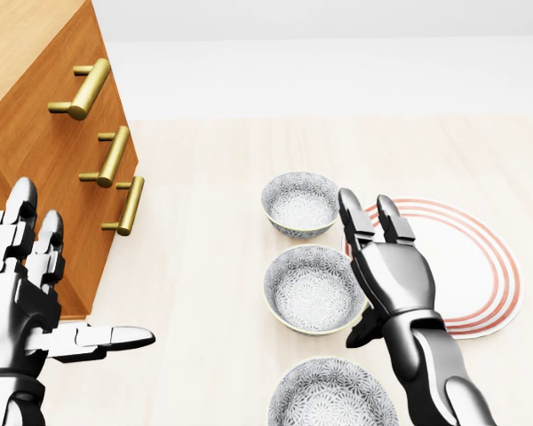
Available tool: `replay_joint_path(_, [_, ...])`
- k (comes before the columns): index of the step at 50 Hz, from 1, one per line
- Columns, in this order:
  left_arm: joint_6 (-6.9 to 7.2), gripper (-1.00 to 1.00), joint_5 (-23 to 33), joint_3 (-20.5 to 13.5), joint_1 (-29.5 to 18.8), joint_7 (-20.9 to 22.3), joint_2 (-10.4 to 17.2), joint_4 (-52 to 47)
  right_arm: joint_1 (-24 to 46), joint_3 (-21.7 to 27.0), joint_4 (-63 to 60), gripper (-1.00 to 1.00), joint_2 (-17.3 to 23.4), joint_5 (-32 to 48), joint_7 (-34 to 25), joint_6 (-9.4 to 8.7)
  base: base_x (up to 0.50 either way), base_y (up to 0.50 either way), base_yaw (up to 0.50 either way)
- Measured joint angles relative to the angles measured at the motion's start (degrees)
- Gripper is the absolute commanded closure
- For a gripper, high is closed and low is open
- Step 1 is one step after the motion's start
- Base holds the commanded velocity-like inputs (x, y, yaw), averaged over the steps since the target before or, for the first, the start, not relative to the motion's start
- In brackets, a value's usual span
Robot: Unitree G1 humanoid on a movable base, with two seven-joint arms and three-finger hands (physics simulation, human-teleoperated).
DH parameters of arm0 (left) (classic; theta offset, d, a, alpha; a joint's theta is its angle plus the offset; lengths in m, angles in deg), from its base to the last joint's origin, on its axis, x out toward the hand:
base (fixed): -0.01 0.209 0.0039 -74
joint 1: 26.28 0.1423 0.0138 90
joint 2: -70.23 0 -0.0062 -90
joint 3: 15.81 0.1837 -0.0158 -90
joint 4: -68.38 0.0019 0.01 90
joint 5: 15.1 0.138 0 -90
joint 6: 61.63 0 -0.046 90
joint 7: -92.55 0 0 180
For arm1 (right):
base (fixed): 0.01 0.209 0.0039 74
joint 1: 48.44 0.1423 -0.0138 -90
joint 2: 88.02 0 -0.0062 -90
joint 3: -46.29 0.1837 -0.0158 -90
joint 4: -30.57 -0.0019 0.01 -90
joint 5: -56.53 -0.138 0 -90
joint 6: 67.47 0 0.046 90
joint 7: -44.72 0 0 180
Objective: Put the bowl in the middle on the plate.
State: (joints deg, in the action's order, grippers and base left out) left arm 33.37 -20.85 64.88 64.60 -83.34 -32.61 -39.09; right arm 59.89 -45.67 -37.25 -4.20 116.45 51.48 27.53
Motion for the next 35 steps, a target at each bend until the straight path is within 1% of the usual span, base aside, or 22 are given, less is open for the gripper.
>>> replay_joint_path(35, [0.0,-1.0,-0.1,-0.1,-0.1,0.0,0.0,-0.2,-1.8,-0.8,-5.3,-1.0,-1.4,0.8,-3.2,0.0,0.0,0.0,0.0])
